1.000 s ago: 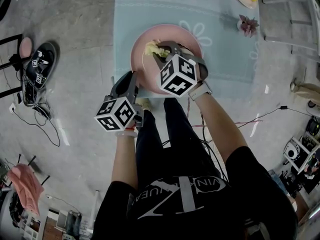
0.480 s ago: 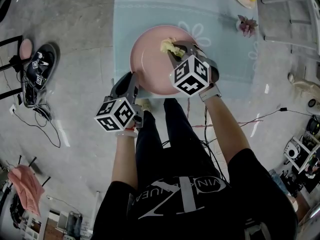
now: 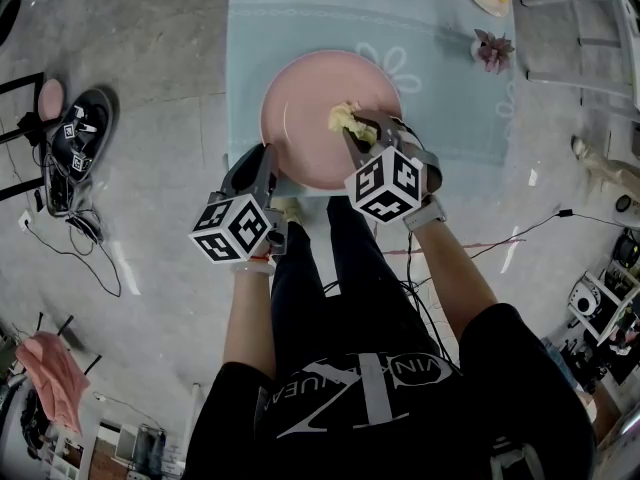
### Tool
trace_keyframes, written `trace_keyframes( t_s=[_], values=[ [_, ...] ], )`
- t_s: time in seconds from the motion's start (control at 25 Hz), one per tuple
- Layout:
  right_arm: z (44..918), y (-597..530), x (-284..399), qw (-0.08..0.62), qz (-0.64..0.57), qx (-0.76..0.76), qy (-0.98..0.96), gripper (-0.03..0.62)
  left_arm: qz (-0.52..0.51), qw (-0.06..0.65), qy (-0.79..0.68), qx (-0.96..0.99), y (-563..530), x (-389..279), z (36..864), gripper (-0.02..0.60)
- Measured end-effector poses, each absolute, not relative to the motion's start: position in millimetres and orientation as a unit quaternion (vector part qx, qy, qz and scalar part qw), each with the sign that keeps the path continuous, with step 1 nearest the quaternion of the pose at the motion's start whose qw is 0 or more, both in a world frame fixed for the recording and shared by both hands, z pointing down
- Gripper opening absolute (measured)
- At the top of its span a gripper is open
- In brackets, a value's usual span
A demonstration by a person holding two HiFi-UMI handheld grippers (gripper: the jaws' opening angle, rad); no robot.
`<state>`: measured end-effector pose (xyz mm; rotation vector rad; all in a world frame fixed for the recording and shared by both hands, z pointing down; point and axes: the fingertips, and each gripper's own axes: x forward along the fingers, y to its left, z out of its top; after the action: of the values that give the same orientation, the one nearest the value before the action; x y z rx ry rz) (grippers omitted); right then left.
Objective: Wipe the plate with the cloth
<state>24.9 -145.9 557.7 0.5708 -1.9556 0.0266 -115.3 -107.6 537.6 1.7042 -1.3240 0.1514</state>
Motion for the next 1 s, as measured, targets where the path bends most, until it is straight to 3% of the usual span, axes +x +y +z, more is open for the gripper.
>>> trace_keyframes(
  t_s=[0.48, 1.0],
  values=[
    [557.3, -96.9, -35.5, 0.510, -0.016, 0.153, -0.846, 0.078, 0.060, 0.472, -0.537, 0.696, -107.7, -116.3, 536.3, 0.000],
    [554.9, -163.0, -46.4, 0.492, -0.032, 0.188, -0.849, 0.080, 0.054, 0.475, -0.537, 0.695, -107.3, -117.6, 535.7, 0.000]
  ],
)
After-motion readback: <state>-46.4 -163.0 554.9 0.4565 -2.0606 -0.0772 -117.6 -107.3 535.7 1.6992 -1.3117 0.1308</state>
